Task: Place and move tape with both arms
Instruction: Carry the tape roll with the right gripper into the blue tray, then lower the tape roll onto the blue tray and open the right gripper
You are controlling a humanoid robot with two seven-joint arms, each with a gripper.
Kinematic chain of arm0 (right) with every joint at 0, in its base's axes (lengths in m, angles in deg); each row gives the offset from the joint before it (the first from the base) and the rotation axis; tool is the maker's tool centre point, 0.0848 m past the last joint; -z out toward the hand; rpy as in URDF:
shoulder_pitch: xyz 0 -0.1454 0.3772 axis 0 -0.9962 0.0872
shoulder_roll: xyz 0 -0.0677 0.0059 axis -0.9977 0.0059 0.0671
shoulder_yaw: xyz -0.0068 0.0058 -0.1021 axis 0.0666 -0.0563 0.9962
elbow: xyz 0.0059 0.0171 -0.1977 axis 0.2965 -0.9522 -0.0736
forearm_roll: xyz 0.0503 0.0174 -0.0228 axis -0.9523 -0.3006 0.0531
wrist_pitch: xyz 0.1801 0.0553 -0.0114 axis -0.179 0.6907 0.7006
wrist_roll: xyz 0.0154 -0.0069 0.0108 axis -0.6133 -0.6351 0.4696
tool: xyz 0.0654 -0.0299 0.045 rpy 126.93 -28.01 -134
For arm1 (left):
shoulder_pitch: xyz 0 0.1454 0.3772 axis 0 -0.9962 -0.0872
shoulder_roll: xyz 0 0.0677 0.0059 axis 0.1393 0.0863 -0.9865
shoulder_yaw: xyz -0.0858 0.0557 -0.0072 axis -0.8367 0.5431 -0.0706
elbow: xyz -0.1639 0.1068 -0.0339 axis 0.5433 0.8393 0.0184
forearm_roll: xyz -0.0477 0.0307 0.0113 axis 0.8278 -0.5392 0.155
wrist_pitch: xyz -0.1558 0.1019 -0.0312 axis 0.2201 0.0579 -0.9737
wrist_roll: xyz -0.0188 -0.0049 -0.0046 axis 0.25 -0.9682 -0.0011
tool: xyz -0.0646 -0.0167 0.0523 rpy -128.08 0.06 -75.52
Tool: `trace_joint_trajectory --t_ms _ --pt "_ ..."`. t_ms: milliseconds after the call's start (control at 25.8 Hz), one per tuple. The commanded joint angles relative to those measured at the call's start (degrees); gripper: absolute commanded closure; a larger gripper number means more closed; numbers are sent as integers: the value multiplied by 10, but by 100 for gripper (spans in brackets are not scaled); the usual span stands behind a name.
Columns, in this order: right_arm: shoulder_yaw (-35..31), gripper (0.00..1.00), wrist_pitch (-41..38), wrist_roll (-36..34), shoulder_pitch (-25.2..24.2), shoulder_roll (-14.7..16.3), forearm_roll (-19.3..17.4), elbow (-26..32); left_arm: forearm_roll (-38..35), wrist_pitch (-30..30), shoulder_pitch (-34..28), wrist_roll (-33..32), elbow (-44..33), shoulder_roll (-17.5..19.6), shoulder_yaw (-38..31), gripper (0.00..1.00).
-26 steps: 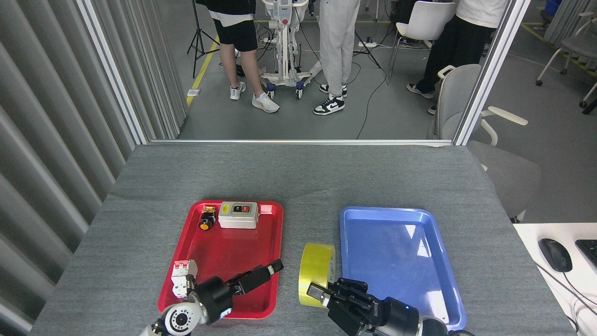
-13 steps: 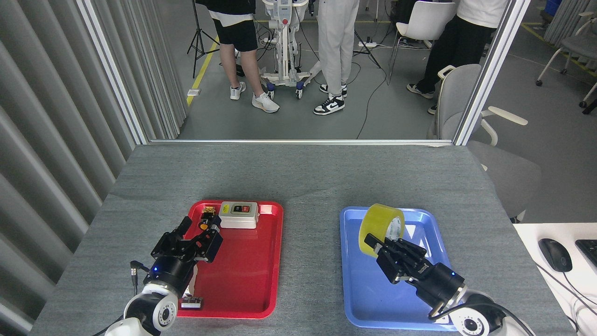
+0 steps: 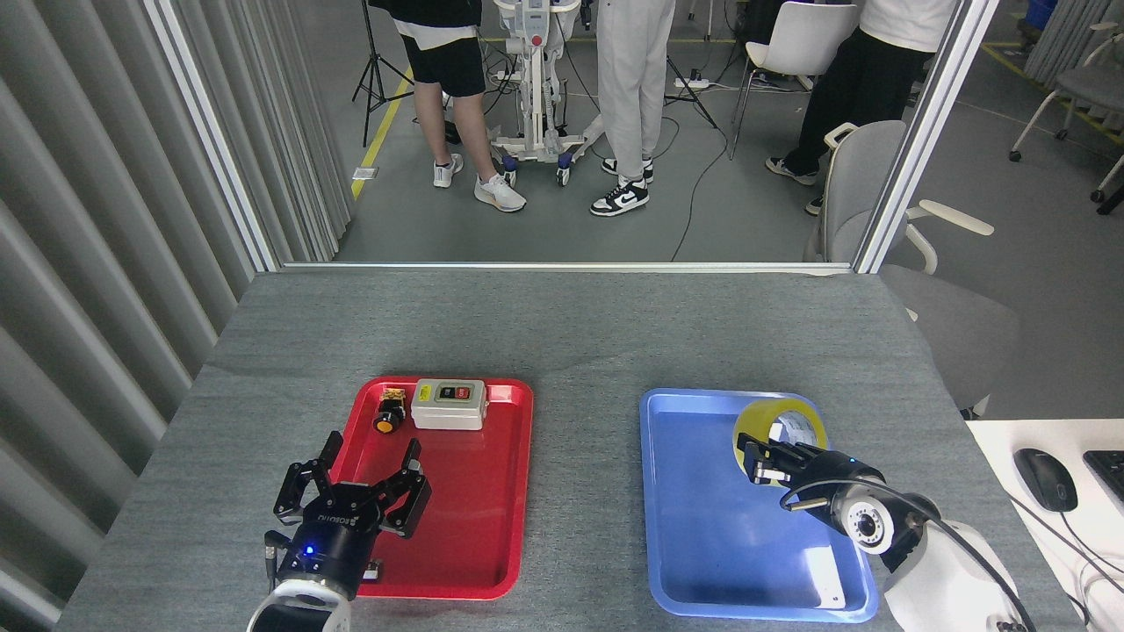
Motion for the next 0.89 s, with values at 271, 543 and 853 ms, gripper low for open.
trace_joint_trajectory --t_ms 271,543,853 --pt "197 81 132 88 73 52 -100 1 0 3 -5 0 23 1 15 0" --pt "328 80 197 85 123 84 -217 2 0 6 -4 0 45 -2 16 0" --pt "367 80 262 79 132 78 -214 -2 -2 11 1 0 36 0 15 0"
